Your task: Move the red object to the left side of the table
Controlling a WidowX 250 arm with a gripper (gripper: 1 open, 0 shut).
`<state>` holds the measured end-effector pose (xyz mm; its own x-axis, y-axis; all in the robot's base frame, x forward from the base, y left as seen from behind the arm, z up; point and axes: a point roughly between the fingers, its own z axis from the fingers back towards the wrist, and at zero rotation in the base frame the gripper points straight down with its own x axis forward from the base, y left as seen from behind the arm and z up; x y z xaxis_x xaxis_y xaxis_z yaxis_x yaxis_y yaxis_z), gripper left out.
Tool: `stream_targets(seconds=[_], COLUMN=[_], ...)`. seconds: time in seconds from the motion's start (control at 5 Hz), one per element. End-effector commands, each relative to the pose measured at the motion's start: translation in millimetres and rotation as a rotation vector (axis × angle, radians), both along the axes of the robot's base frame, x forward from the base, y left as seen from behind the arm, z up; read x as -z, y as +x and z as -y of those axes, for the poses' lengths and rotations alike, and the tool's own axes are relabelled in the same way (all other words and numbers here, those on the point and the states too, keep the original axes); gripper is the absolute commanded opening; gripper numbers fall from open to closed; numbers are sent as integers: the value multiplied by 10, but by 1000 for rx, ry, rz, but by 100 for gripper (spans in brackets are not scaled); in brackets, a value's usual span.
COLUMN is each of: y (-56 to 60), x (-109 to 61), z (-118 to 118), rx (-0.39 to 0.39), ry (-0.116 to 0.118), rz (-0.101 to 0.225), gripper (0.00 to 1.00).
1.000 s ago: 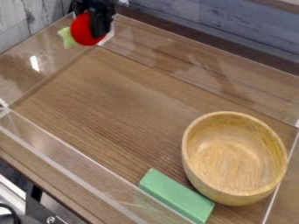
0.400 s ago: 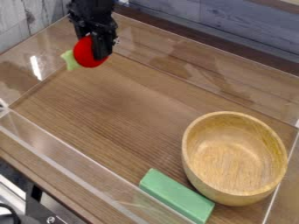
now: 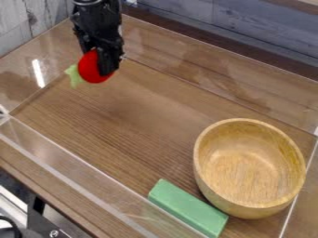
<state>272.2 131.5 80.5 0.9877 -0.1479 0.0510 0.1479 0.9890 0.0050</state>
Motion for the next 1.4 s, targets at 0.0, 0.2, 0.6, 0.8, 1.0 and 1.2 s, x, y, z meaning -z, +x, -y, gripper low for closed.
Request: stream_targets(seconds=[0.0, 0.2, 0.6, 0.8, 1.0, 1.2], y=[19, 18, 55, 62, 64, 66], x=[3, 123, 174, 201, 224, 255], z=[-19, -13, -321, -398, -448, -488], rx=[9, 12, -79, -115, -146, -173], ry=[16, 9, 1, -12, -34, -55], rz=[24, 6, 18, 13, 5, -6], gripper=[0, 0, 0, 0, 0, 0])
